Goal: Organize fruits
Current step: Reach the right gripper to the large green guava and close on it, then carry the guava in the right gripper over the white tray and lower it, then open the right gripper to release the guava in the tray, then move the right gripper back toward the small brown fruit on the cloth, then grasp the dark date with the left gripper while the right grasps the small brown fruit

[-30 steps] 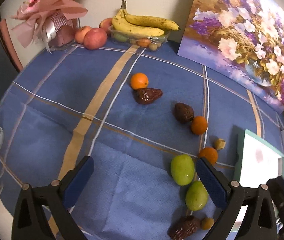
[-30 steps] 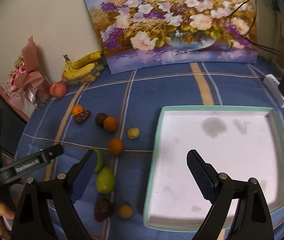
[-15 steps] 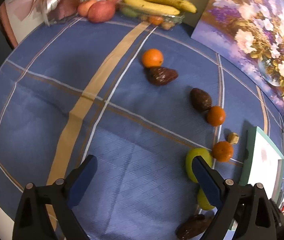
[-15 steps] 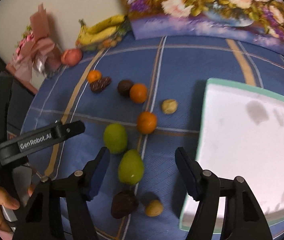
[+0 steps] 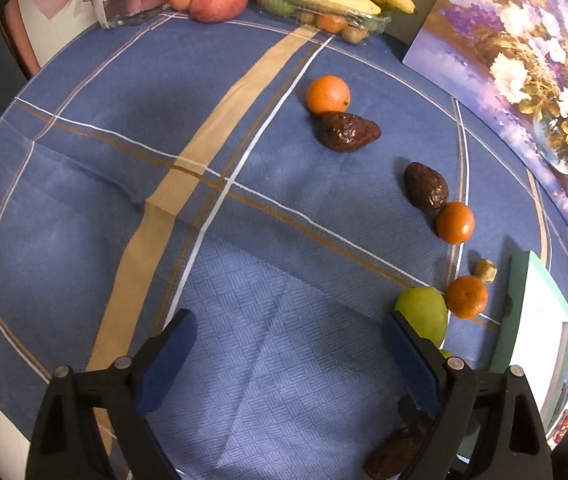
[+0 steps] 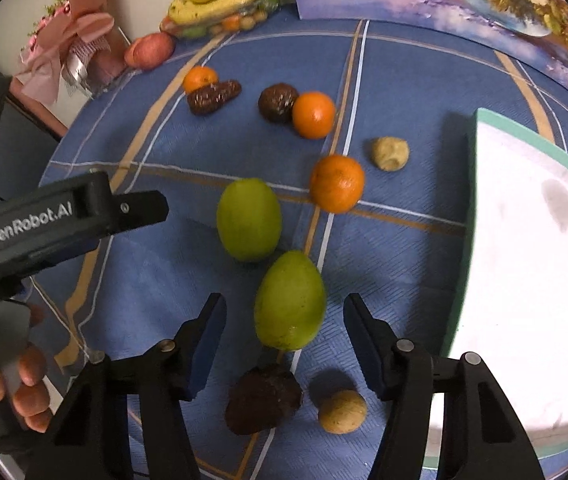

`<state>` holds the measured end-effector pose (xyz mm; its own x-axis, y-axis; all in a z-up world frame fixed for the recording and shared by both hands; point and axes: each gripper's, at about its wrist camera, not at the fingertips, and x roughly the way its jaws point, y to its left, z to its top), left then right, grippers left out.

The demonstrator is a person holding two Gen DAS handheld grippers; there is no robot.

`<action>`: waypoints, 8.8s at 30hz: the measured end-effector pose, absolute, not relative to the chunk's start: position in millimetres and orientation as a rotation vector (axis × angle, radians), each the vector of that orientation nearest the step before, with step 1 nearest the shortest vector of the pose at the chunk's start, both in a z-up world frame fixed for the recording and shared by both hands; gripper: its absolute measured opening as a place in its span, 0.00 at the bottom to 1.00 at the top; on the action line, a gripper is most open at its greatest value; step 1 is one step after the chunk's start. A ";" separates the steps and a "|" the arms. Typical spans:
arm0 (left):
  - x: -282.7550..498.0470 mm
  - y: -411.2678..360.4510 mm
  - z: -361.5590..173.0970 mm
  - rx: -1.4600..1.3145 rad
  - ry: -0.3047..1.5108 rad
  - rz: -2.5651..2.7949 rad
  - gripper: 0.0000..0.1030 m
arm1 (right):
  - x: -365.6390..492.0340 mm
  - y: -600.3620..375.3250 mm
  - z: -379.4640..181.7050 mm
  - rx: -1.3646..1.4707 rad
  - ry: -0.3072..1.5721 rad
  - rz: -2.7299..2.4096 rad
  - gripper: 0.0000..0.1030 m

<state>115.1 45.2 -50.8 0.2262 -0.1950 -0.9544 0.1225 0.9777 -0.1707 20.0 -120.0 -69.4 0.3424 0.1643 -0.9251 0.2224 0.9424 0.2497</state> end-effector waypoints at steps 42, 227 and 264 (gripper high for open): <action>103.8 -38.7 -55.2 -0.075 1.331 -0.380 0.53 | -13.5 -175.8 -37.3 0.433 1.119 -0.115 0.39; 33.5 0.4 -8.3 0.052 1.133 -0.310 1.00 | -81.0 -195.1 6.0 0.395 0.958 -0.342 0.89; 3.4 -64.7 -76.3 0.085 1.407 -0.518 0.39 | -114.6 -210.3 -22.7 0.432 1.098 -0.467 0.95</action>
